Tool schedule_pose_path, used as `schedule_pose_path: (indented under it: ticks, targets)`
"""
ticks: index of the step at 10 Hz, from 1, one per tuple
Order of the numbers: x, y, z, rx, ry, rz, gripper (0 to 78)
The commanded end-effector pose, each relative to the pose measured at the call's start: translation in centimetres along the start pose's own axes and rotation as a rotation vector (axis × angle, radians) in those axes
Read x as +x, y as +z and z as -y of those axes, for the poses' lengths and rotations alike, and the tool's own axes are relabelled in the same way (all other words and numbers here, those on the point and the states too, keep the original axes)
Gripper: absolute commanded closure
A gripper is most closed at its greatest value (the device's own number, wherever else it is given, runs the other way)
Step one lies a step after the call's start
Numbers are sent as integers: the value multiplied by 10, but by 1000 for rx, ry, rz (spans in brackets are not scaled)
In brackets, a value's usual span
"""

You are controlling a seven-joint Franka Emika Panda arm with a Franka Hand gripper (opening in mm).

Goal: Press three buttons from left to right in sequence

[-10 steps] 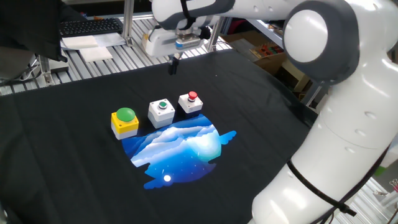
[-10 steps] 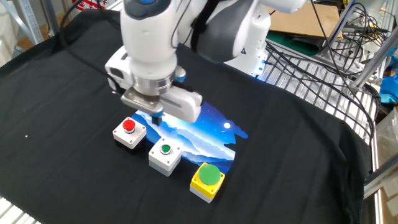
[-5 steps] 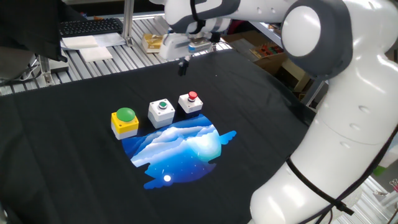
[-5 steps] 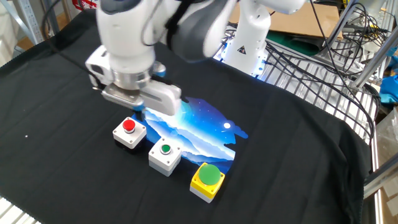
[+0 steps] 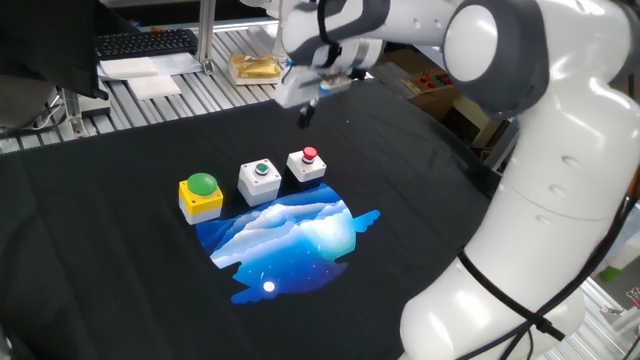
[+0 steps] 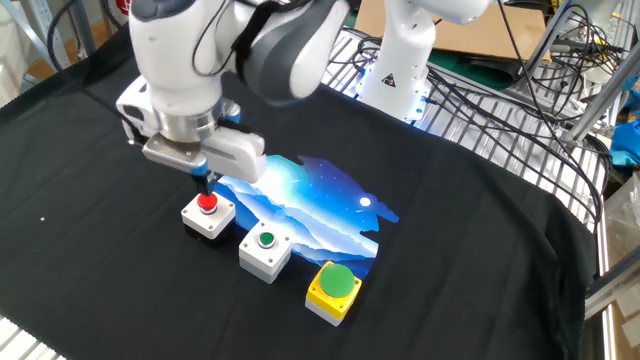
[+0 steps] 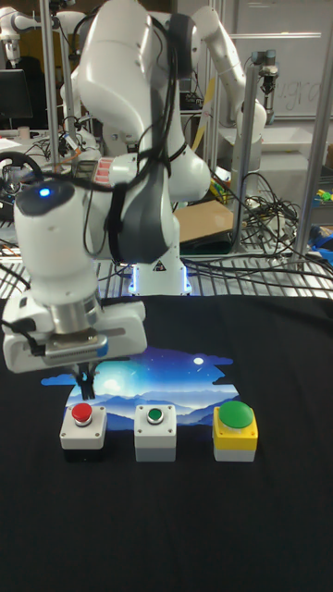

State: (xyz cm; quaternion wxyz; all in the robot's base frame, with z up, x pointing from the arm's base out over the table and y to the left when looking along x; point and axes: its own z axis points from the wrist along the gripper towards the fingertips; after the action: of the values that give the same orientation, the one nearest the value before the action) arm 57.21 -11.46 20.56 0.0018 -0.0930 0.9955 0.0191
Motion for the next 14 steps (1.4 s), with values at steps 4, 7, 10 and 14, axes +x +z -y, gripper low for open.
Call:
schedule_pose_path:
  ticks: [4,7,10,14]
  targets:
    - [-8,18,-7,1,17,-56,776]
    - [-14,3,-14,3,12,-56,776]
    - [-19,-24,-19,15,22,-59,776]
    - [-21,-36,-23,13,25,-41,776]
